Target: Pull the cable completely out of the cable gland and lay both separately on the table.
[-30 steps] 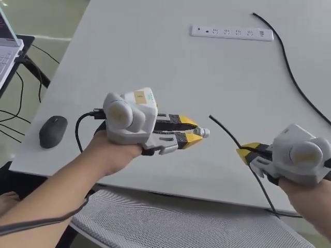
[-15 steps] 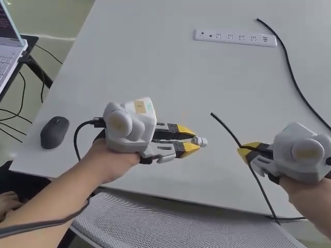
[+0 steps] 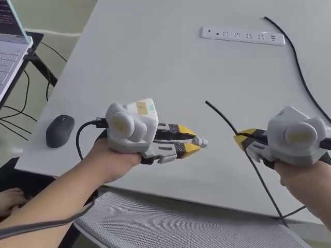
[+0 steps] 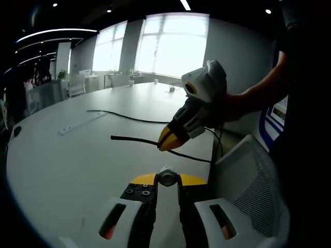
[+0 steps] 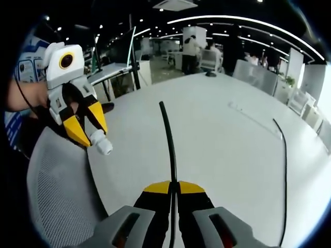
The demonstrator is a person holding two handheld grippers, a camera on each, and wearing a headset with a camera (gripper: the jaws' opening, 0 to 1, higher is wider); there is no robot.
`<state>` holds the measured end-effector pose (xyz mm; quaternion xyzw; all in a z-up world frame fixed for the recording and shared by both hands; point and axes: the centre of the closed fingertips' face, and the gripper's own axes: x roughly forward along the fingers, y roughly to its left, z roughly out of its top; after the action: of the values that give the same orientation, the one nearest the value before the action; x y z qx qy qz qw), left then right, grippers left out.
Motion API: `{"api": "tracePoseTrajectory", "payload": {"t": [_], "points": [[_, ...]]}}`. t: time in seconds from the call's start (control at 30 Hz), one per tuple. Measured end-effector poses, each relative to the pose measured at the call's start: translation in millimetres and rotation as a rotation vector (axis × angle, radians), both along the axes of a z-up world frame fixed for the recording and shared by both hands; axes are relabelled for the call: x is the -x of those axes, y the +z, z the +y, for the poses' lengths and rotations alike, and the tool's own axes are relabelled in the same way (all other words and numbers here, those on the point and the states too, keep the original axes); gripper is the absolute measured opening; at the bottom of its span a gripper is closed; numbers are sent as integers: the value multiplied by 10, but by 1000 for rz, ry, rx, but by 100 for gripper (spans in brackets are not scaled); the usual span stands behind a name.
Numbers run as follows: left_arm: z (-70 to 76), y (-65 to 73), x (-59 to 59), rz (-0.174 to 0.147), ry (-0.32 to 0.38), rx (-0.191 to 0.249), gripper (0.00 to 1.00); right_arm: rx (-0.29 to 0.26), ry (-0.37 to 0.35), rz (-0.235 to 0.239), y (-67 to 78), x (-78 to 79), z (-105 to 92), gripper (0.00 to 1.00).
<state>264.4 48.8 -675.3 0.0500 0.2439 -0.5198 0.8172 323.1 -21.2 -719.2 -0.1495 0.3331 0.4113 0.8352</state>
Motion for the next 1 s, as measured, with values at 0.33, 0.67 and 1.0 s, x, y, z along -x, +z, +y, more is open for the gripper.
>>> {"api": "tracePoseTrajectory", "payload": {"t": [0.33,0.67,1.0], "points": [[135,-89,0,12,12,5,15,8,18,-17,78,-154,201,0],[267,-169,-8,19,29,16,15,45,74,-47,108,-304,467,0],[434,-319,-9,38,48,26,15,84,139,-62,15,-455,765,0]]}}
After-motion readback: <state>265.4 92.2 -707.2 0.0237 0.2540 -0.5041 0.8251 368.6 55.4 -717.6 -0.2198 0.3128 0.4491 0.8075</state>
